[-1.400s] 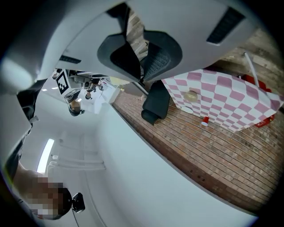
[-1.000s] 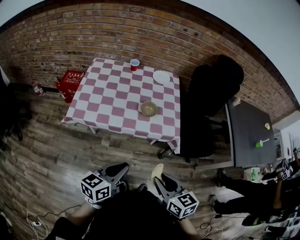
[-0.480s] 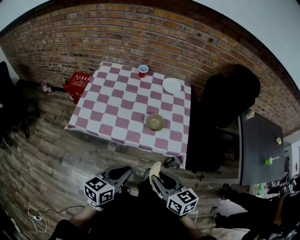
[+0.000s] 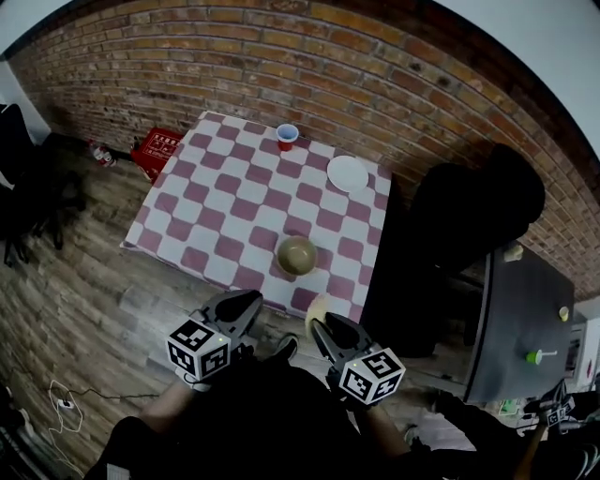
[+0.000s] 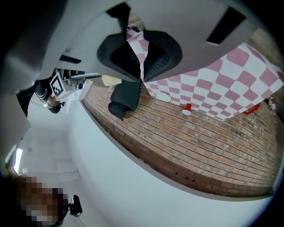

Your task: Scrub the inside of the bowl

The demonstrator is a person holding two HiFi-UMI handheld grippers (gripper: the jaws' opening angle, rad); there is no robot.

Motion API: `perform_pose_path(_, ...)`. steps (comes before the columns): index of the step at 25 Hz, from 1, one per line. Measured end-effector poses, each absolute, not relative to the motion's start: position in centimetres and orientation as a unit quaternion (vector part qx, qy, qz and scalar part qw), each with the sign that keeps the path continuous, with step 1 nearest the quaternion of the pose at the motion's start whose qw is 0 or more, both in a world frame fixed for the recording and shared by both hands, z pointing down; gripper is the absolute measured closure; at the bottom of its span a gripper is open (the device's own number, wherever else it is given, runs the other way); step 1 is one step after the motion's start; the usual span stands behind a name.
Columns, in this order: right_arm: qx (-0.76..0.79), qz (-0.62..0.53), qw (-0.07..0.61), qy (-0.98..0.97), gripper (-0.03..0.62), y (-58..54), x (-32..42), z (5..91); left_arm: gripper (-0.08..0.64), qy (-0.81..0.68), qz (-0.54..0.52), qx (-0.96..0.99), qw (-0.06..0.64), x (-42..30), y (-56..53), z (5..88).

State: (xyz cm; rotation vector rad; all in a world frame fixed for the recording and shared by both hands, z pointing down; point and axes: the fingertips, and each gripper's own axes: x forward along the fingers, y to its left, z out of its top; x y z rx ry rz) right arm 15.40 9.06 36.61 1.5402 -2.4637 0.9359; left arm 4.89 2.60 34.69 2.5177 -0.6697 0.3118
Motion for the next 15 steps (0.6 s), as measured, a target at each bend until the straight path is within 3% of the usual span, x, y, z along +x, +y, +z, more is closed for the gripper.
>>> perform_pose_path(6,0.487,0.312,0.044,-0.815,0.476,5.5,19.6,37.8,0.528,-0.295,0.133,0.908,0.265,6.5,-2.0,37.5)
perform_pose_path(15,0.493,0.313,0.134,-0.801,0.477,0.1,20.7,42.2,0.526,-0.272,0.219,0.879,0.324,8.8,-6.4,45.2)
